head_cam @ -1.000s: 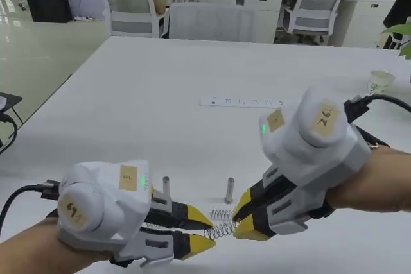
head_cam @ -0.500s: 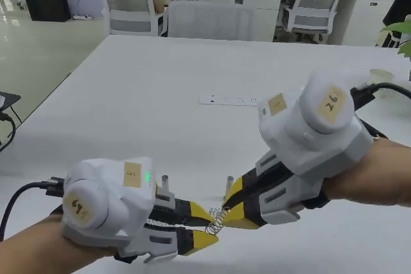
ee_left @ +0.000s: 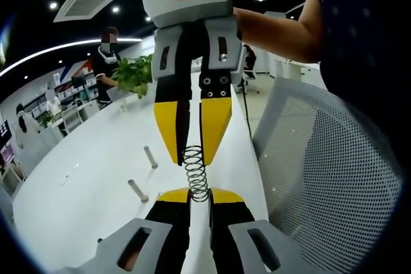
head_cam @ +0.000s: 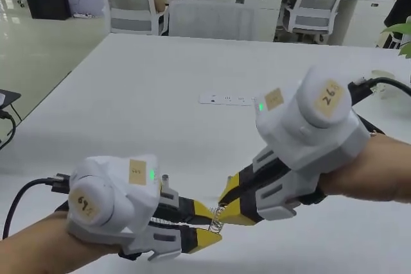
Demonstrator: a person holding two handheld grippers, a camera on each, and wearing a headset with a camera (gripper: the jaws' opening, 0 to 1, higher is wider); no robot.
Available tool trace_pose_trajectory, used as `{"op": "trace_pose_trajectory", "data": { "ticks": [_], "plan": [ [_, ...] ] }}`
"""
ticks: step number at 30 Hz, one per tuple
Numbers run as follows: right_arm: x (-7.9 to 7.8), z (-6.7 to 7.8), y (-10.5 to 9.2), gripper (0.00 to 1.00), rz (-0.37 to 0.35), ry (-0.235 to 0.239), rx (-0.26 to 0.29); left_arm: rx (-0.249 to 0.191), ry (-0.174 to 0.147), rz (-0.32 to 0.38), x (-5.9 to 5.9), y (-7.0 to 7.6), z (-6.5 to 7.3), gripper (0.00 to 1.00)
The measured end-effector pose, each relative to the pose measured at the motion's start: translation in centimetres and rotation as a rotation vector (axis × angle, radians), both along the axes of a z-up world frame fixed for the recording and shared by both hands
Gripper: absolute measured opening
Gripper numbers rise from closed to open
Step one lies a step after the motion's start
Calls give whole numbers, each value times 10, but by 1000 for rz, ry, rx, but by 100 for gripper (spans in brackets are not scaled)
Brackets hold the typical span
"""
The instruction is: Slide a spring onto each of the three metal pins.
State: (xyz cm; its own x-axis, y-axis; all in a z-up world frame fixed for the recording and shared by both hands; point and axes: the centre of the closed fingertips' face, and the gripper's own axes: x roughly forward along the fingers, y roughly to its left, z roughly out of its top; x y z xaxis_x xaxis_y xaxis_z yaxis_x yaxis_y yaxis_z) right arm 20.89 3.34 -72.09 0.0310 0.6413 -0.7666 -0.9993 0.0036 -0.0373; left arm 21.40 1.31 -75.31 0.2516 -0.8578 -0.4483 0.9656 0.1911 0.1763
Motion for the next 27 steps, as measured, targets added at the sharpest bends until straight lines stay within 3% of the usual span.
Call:
{"op": "trace_pose_trajectory", "data": {
  "ticks": [4, 13, 27],
  "plan": [
    [0, 0, -2, 8, -2, 4, -13, -1, -5, 2, 1, 0, 1, 2],
    [-3, -9, -8, 9, 11, 26, -90, 45, -13, -14, -1, -5, -6, 2],
    [-2, -21, -8, 9, 34, 30, -136, 58, -12, -14, 1, -7, -2, 2]
  ]
}}
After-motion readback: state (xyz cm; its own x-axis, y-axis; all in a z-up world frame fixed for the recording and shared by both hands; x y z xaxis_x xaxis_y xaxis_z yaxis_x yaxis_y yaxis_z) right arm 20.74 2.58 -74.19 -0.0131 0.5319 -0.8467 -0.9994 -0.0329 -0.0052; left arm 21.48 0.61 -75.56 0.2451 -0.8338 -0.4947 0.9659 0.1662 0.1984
